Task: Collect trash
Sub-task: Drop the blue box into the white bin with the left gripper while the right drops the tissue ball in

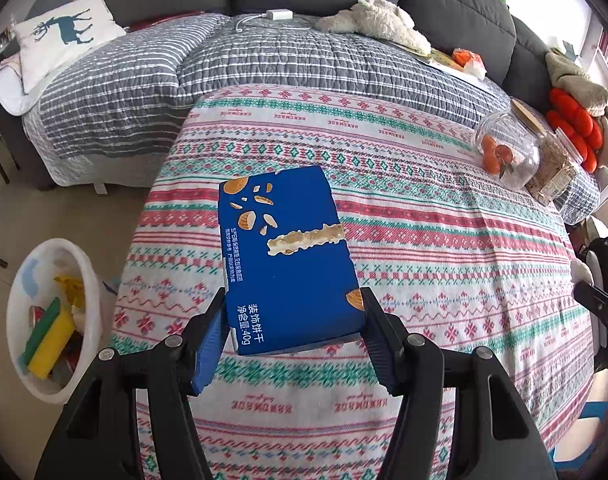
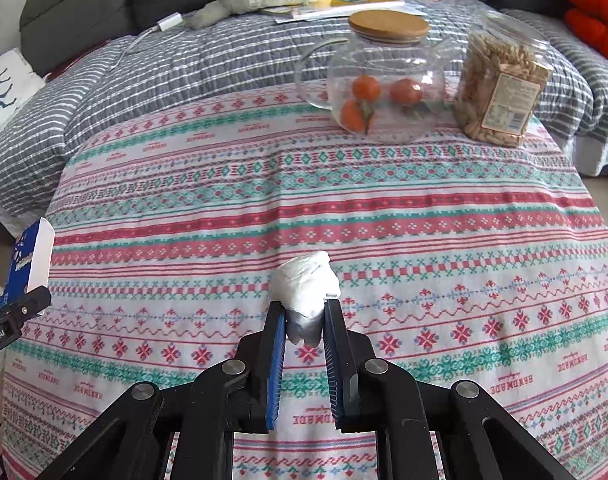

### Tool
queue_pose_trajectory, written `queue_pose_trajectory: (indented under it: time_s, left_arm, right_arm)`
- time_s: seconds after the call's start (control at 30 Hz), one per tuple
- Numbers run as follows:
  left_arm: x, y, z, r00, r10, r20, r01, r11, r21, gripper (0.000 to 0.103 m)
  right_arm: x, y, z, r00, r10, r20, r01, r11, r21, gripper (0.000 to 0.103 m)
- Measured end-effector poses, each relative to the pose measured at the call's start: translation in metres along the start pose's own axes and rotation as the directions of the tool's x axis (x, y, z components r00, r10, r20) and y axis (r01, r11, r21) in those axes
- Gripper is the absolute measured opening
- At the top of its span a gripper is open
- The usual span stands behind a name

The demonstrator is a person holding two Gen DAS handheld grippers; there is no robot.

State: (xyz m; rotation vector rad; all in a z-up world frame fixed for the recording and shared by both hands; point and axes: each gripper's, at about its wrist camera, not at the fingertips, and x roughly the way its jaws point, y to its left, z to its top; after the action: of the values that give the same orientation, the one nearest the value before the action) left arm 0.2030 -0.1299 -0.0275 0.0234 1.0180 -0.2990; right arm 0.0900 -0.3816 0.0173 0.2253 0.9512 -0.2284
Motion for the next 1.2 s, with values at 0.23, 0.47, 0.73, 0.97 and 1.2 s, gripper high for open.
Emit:
queue_pose_trajectory:
  time_s: [0.23, 0.47, 0.73, 0.97, 1.2]
  left_arm:
    - [-0.024, 0.048, -0.024, 1.0, -0.01, -0.001, 0.01, 0.999, -0.043, 0.065]
    - [-0.05, 0.103, -0.037, 0.999, 0.026, 0.02, -0.024, 0.995, -0.095, 0.065]
    - [-0.059, 0.172, -0.051, 0.997, 0.081, -0.004, -0.081, 0.977, -0.196, 0.065]
    - [-0.053, 0.226, -0.062, 0.99, 0.138, -0.03, -0.141, 0.958, -0.249, 0.065]
    - [-0.04, 0.261, -0.06, 0.984, 0.178, 0.024, -0.166, 0.953, -0.252, 0.065]
  right_arm:
    - [0.002, 0.056, -0.009, 1.0, 0.025, -0.007, -0.026, 0.994, -0.11, 0.017]
    - [0.012, 0.099, -0.018, 0.998, 0.055, -0.039, -0.061, 0.981, -0.187, 0.017]
    - [0.023, 0.138, -0.026, 0.995, 0.079, -0.068, -0.093, 0.969, -0.23, 0.017]
    - [0.032, 0.172, -0.032, 0.992, 0.094, -0.086, -0.114, 0.956, -0.27, 0.017]
    - [0.042, 0.201, -0.038, 0.987, 0.121, -0.109, -0.148, 0.947, -0.284, 0.017]
